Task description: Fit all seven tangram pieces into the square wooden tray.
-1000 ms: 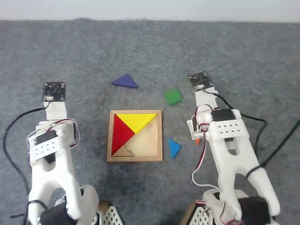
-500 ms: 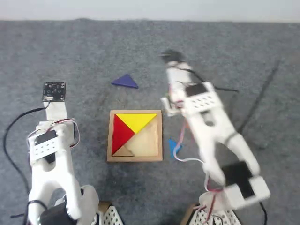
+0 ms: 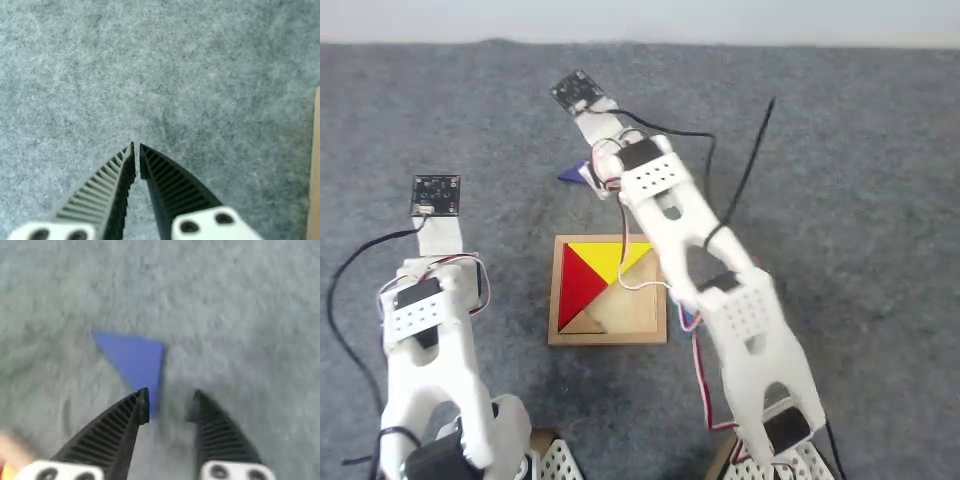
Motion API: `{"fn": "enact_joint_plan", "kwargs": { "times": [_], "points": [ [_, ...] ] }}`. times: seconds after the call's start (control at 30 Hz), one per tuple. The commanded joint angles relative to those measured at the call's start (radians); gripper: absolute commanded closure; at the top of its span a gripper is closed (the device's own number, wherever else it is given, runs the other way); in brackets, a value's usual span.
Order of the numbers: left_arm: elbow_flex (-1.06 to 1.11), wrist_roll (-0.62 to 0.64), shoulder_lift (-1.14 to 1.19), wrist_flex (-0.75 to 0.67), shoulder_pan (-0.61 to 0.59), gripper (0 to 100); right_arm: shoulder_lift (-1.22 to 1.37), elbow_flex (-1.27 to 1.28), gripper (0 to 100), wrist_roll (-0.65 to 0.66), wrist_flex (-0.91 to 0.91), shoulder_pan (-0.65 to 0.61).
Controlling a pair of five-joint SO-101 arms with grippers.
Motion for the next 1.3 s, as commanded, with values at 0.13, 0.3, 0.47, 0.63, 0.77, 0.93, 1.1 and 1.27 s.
{"fn": "enact_joint_plan", "kwargs": {
  "times": [0.13,0.3,0.47,0.63,0.77,0.93,1.1,1.27],
  "points": [
    [-0.005,0.009,0.003,-0.023,0.002,98,0.377,-0.749,99.3,-0.101,-0.005,-0.024],
    [-0.005,0.009,0.003,-0.023,0.003,98,0.473,-0.804,99.1,-0.166,-0.105,-0.036],
    [-0.005,0.011,0.003,-0.023,0.003,98,0.407,-0.575,99.1,-0.229,-0.127,-0.038],
    [-0.004,0.011,0.003,-0.023,0.003,98,0.292,-0.373,99.1,-0.227,-0.082,-0.030],
    [-0.004,0.011,0.003,-0.021,0.003,98,0.254,-0.341,99.1,-0.176,0.054,-0.021],
    [-0.004,0.011,0.003,-0.021,0.003,98,0.226,-0.443,99.1,-0.080,0.318,-0.024],
    [-0.004,0.011,0.003,-0.020,0.002,98,0.220,-0.618,99.1,0.048,0.507,-0.021],
    [-0.004,0.011,0.003,-0.020,0.002,98,0.217,-0.855,98.8,0.180,0.691,-0.045]
  ]
}}
